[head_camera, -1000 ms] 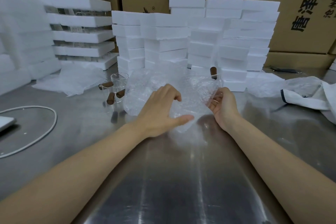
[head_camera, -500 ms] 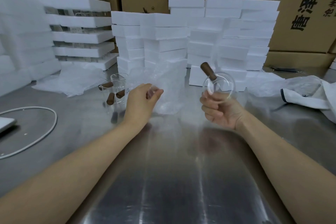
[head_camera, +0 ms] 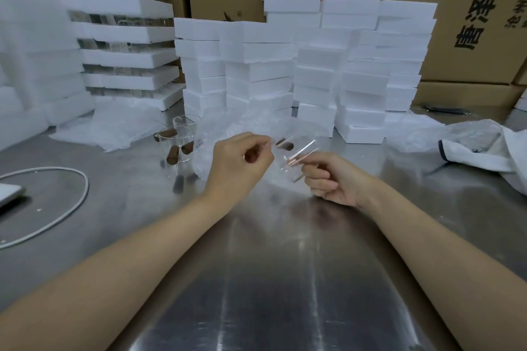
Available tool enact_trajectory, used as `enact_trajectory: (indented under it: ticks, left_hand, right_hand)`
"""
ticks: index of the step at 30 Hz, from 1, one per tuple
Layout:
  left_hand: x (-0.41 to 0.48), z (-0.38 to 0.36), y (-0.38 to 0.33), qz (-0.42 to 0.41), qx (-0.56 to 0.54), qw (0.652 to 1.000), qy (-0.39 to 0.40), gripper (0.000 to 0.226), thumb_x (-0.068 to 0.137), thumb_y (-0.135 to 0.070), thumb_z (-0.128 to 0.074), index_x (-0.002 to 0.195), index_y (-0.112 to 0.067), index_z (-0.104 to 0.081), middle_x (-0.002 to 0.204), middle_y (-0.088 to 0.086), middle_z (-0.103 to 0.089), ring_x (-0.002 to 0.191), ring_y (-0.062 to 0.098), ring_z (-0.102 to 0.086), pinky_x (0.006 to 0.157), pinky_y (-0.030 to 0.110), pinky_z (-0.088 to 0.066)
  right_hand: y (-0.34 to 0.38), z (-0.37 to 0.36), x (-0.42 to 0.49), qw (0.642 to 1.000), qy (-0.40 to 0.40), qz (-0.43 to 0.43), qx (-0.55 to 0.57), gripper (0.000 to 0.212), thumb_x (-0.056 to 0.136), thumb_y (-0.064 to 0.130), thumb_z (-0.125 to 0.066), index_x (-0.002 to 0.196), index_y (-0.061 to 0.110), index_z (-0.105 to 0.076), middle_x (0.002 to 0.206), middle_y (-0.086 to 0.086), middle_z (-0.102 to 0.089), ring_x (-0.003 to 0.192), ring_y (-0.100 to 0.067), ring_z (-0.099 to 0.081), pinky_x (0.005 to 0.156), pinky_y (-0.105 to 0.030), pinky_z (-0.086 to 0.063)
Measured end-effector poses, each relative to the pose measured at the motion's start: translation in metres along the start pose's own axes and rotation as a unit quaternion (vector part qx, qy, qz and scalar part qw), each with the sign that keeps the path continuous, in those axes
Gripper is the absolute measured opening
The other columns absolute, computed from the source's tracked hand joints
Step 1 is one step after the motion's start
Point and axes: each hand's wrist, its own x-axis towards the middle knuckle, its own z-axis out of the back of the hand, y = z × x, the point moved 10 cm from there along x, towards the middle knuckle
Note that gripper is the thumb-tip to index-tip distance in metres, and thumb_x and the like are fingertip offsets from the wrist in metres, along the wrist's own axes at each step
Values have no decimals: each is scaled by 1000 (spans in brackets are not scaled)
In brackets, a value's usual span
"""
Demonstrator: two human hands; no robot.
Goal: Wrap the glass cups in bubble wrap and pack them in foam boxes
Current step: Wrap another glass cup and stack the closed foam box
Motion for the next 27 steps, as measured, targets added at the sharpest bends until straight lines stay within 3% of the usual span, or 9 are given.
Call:
enact_trajectory:
  ticks: [3, 6, 9, 11, 14, 18, 21, 24, 27]
  left_hand:
    - [-3, -1, -5, 6, -34, 999, -3, 16, 78, -3, -61, 84, -5, -76, 58, 8, -61, 52, 17, -48, 54, 25, -42]
    - [-4, -3, -10, 12, -61, 998, -5, 13, 82, -7, -64, 85, -6, -77, 55, 4, -58, 50, 14, -44, 52, 20, -38]
    - [-3, -3, -14, 3, -48, 999, -12, 17, 90, -9, -64, 77, -4, -74, 54, 9, -48, 53, 11, -37, 52, 28, -35]
    - [-1, 2, -13, 9, -44, 998, -32, 21, 93, -11, -61, 74, -8, -71, 59, 12, -43, 56, 13, -36, 54, 29, -34]
    - [0, 8, -13, 11, -43, 998, -50, 16, 92, -16, -63, 93, -8, -76, 73, 6, -44, 68, 11, -43, 61, 24, -38]
    - [-5, -3, -37, -89, 24, 996, -10, 23, 89, -18, -56, 95, -7, -75, 81, -2, -50, 77, 18, -49, 71, 21, -40]
    - [-6, -5, -36, -82, 14, 997, -6, 23, 91, -12, -53, 99, -6, -73, 78, -3, -50, 73, 15, -50, 69, 22, -42]
    - [-12, -16, -44, -114, 20, 993, 37, 26, 90, -10, -50, 104, -3, -71, 76, -5, -50, 70, 11, -49, 68, 21, -42]
    - [-19, -30, -55, -151, 39, 985, 78, 27, 91, -8, -51, 109, -1, -69, 80, -2, -51, 78, 6, -45, 73, 22, -40]
  right_hand:
    - [1, 9, 9, 992, -56, 35, 111, 16, 90, 14, -51, 88, 3, -62, 45, 4, -36, 31, -6, -36, 33, -15, -33]
    - [9, 12, 15, 982, -86, 105, 129, 20, 93, 10, -50, 93, -1, -66, 74, -7, -62, 65, -15, -66, 65, -17, -51]
    - [19, 9, 15, 980, -88, 155, 93, 20, 93, 5, -48, 97, 0, -67, 95, -9, -70, 91, -17, -67, 85, -23, -51]
    - [21, 8, 11, 980, -111, 162, 3, 21, 93, 5, -50, 92, 2, -70, 92, -9, -73, 86, -17, -69, 72, -20, -53]
    - [23, -3, 6, 968, -129, 174, -129, 23, 95, 9, -51, 84, 3, -71, 86, -13, -72, 74, -29, -65, 54, -22, -43]
    - [22, -20, 3, 972, -74, 183, -128, 42, 100, 18, -47, 66, 22, -72, 58, -6, -62, 46, -16, -51, 46, -22, -35]
    - [20, -1, 5, 979, -118, 160, -48, 38, 97, 8, -40, 72, 14, -68, 48, -4, -47, 34, -12, -30, 39, -21, -21]
    - [13, 13, 11, 982, -116, 125, 83, 28, 94, 4, -31, 72, 6, -48, 45, 0, -43, 36, -9, -30, 43, -20, -26]
    - [17, 4, 13, 977, -87, 159, 109, 19, 90, -3, -39, 94, 0, -57, 73, -8, -62, 72, -18, -62, 79, -26, -49]
